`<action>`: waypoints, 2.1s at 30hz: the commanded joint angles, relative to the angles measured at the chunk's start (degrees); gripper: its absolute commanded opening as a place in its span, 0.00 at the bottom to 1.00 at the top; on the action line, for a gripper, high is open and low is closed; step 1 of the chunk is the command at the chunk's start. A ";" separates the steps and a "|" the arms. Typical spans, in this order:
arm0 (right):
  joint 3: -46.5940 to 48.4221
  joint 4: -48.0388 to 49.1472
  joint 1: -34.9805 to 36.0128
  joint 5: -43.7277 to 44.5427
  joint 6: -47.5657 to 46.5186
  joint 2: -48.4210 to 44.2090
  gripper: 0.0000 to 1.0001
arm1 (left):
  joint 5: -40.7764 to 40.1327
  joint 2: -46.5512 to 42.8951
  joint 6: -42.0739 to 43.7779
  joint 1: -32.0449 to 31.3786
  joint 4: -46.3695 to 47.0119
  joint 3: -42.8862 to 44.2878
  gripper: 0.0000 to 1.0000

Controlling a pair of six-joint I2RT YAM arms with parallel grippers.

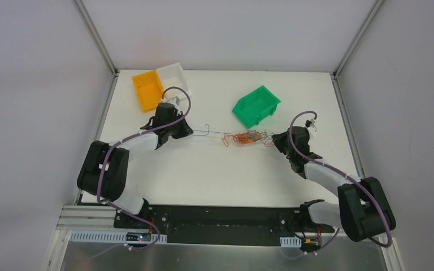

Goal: Untangle the cables
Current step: Untie the cable.

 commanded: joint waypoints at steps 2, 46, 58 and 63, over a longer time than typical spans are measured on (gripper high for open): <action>-0.09 -2.69 -0.78 7.11 -1.65 -4.43 0.00 | -10.31 -6.64 0.82 0.76 2.33 -3.68 0.00; 12.39 3.26 10.66 -17.81 -14.29 11.20 0.19 | 12.32 16.28 24.10 -18.39 -15.56 22.45 0.00; 5.87 4.34 7.49 -6.74 -11.01 4.31 0.68 | 33.86 13.76 -0.66 -5.16 14.23 9.93 0.00; 2.91 8.47 6.90 -6.50 -10.07 2.72 0.76 | 35.87 14.77 -8.63 -3.77 19.78 8.81 0.00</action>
